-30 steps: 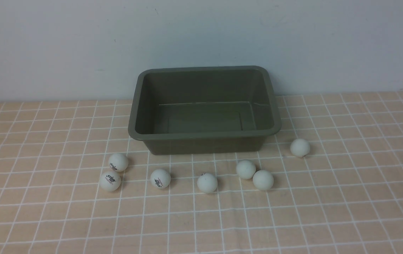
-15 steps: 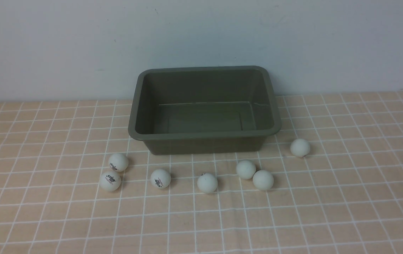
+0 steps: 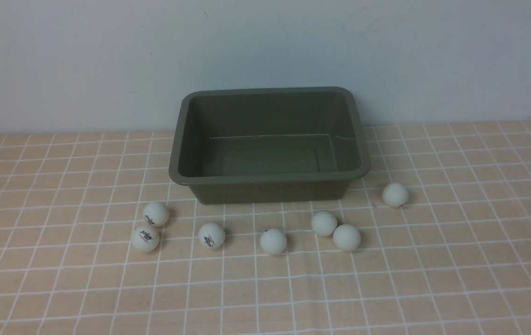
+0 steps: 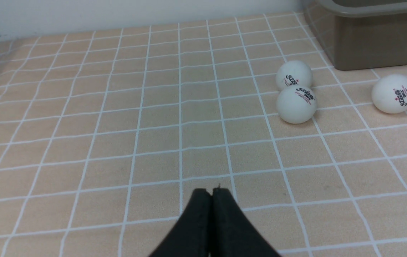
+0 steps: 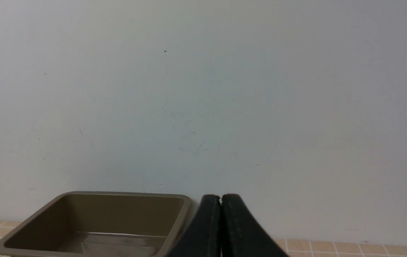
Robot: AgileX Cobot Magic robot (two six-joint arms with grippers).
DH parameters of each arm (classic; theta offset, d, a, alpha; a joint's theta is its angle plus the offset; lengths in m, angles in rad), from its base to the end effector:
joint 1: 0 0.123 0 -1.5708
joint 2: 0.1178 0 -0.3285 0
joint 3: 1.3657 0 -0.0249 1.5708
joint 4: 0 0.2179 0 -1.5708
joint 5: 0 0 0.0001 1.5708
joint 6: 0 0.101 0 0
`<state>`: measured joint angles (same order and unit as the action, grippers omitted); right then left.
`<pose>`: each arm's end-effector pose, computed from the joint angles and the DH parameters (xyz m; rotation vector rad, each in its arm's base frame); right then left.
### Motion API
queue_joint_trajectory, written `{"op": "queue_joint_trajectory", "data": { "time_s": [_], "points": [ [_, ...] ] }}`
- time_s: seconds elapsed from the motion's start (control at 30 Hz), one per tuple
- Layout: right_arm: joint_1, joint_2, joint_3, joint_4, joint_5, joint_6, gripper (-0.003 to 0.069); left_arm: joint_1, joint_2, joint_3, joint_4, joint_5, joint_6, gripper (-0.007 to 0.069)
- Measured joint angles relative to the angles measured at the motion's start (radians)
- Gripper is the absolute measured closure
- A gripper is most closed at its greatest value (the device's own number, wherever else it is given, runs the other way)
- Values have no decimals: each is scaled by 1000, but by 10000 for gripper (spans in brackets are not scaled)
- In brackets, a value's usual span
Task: Put the table tennis balls into the box on the light coffee tablecloth.
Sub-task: 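Reach for and grasp a ping pong ball on the table beside the basket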
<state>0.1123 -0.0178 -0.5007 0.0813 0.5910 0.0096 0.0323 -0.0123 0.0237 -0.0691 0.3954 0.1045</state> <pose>-0.0612 -0.0023 0.3019 -0.0632 1.5561 0.1848 -0.0153 -0.0032 0.1672 0.0261 1.8892 0.0247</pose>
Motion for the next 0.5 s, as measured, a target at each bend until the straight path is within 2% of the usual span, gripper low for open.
{"op": "queue_joint_trajectory", "data": {
  "time_s": [0.1, 0.33, 0.5],
  "points": [
    [0, 0, 0, 2, 26, 0, 673, 0, 0, 3, -62, -16, -8, 693],
    [0, 0, 0, 3, 116, 0, 673, 0, 0, 6, -436, -173, -58, 693],
    [0, 0, 0, 3, 123, 0, 673, 0, 0, 6, -690, -260, -59, 693]
  ]
}}
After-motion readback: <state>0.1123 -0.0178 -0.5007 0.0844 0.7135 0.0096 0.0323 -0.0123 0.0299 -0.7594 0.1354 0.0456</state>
